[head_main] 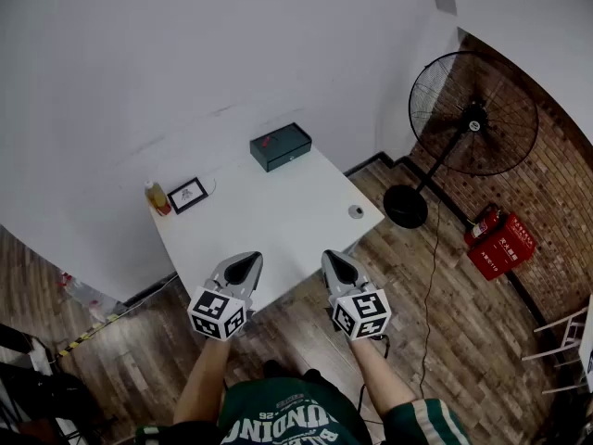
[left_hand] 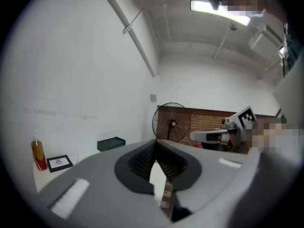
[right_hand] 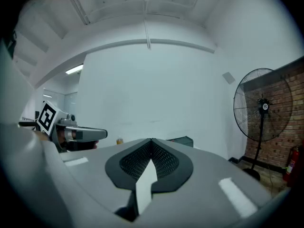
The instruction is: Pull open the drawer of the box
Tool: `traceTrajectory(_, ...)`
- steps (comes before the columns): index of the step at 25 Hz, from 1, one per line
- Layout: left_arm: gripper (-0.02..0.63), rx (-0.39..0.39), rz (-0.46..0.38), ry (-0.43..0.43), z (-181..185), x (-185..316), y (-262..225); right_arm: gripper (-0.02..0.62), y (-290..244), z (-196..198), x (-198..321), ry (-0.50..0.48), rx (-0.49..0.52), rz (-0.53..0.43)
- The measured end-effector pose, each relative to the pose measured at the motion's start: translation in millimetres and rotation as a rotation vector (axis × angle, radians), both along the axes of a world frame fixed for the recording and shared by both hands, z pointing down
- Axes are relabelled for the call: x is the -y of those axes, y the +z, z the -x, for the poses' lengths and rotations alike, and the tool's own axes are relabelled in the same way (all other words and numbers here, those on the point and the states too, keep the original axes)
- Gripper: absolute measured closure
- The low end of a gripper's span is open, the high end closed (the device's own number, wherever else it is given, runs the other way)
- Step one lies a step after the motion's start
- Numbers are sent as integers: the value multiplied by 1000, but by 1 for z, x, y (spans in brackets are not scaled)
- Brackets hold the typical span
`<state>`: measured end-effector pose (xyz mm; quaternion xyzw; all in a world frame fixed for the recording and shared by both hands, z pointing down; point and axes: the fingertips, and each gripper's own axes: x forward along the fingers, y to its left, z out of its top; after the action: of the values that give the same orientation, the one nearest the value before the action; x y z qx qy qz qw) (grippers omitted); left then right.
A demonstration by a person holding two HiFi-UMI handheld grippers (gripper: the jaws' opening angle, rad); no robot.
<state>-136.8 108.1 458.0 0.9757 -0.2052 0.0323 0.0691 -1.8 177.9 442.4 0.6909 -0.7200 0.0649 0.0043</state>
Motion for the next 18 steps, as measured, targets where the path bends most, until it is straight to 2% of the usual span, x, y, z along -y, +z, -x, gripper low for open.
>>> traceTrajectory(10, 554, 15, 8, 25, 8, 19, 9, 594, 13, 8, 20, 27, 31, 12)
traceTrajectory(18, 554, 26, -5, 28, 3, 28, 2, 594, 0, 4, 37, 11, 29, -3)
